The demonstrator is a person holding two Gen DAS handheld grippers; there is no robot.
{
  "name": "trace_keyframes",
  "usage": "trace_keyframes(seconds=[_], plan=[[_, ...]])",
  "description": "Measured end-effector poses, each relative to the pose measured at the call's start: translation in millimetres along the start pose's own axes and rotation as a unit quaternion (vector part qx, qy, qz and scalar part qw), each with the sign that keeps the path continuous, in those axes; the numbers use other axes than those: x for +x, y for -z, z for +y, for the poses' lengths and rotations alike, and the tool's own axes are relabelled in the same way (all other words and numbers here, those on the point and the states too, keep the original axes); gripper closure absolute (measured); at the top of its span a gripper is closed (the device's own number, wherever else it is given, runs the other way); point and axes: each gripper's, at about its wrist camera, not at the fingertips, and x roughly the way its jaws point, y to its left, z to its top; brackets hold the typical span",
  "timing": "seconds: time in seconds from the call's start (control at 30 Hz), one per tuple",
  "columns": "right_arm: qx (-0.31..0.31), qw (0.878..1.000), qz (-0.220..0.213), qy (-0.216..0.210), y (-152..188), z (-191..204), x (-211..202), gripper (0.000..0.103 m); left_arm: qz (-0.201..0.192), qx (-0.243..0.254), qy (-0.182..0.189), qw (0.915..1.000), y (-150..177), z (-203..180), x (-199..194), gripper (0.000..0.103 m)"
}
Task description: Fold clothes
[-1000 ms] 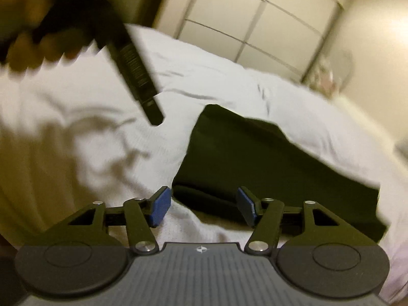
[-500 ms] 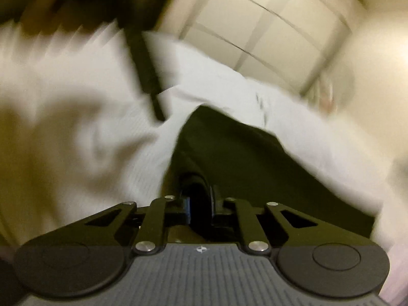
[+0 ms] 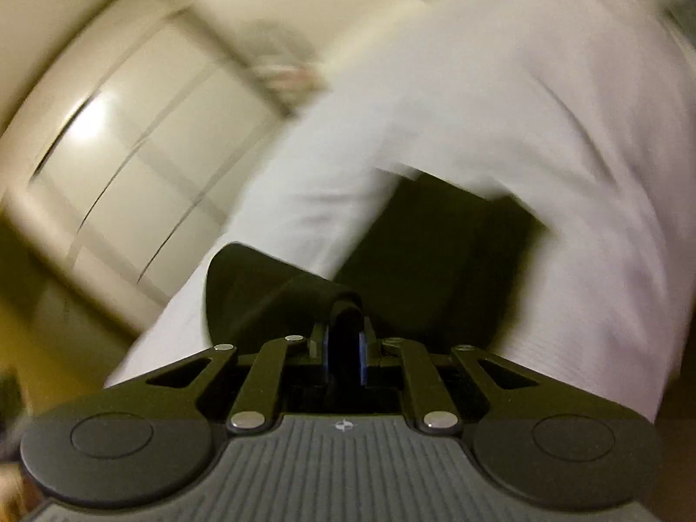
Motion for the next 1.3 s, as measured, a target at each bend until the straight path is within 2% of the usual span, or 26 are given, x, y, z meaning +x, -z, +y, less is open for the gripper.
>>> trace_keyframes(seconds=[0.07, 0.1, 0.13, 0.17, 0.2, 0.27, 0.3, 0.33, 0.37, 0.47, 0.57, 0.63, 0.67, 0.77, 0.83, 0.93, 1.0, 1.1, 1.2, 1.3], plan=[[0.062, 0.998, 0.007, -0.014, 1, -27, 10, 0.09, 0.011, 0.006, 0.003, 0.9999, -3, -5, 19, 0.053], [0.083, 0.996, 0.007, -0.028, 2, -34, 12, 0.079, 0.016, 0.009, 0.005, 0.9998, -3, -6, 26, 0.053], [0.093, 0.995, -0.002, -0.044, 3, -35, 11, 0.075, 0.019, 0.009, 0.007, 0.9998, -1, -6, 31, 0.053], [0.102, 0.993, -0.011, -0.059, 3, -34, 10, 0.065, 0.023, 0.007, 0.007, 0.9997, 0, -5, 36, 0.053], [0.089, 0.994, -0.023, -0.066, 2, -28, 7, 0.062, 0.026, 0.003, 0.007, 0.9996, 2, -4, 39, 0.053], [0.035, 0.997, -0.029, -0.056, 3, -9, 7, 0.062, 0.026, -0.005, 0.008, 0.9996, 5, -2, 42, 0.053], [0.005, 0.999, -0.021, -0.045, 4, 2, 11, 0.062, 0.026, -0.009, 0.008, 0.9996, 5, -2, 43, 0.053], [-0.03, 0.999, -0.009, -0.028, 5, 10, 16, 0.064, 0.026, -0.012, 0.008, 0.9996, 5, -2, 45, 0.053], [-0.065, 0.998, 0.003, -0.011, 7, 18, 23, 0.086, 0.027, -0.013, 0.006, 0.9995, 4, -2, 47, 0.053], [-0.151, 0.988, -0.009, 0.017, 10, 36, 21, 0.092, 0.017, -0.007, -0.002, 0.9998, -4, -4, 46, 0.053], [-0.205, 0.977, -0.062, -0.004, -8, 51, 4, 0.093, -0.004, -0.001, -0.001, 1.0, -18, -5, 41, 0.053], [-0.218, 0.971, -0.095, 0.003, -15, 54, -9, 0.093, -0.016, 0.005, 0.003, 0.9999, -29, -7, 41, 0.053], [-0.217, 0.97, -0.109, 0.013, -19, 50, -14, 0.093, -0.019, 0.01, 0.005, 0.9998, -34, -9, 46, 0.053], [-0.171, 0.976, -0.121, 0.054, -32, 15, -10, 0.093, -0.018, 0.025, 0.011, 0.9995, -45, -15, 63, 0.053], [-0.127, 0.983, -0.106, 0.074, -36, -17, 1, 0.093, -0.001, 0.029, 0.013, 0.9995, -48, -17, 79, 0.054], [-0.067, 0.991, -0.104, 0.043, -45, -40, 8, 0.093, 0.007, 0.043, 0.004, 0.999, -49, -19, 88, 0.056], [-0.089, 0.987, -0.129, 0.024, -47, -30, 5, 0.094, -0.001, 0.05, 0.005, 0.9987, -51, -19, 87, 0.054], [-0.105, 0.981, -0.149, 0.066, -45, -30, 4, 0.094, -0.002, 0.051, 0.006, 0.9987, -51, -20, 94, 0.054], [-0.048, 0.99, -0.106, 0.084, -38, -66, 28, 0.093, 0.011, 0.053, 0.002, 0.9986, -51, -22, 105, 0.054], [-0.049, 0.99, -0.108, 0.075, -32, -68, 29, 0.089, 0.014, 0.057, 0.0, 0.9983, -51, -22, 107, 0.054]])
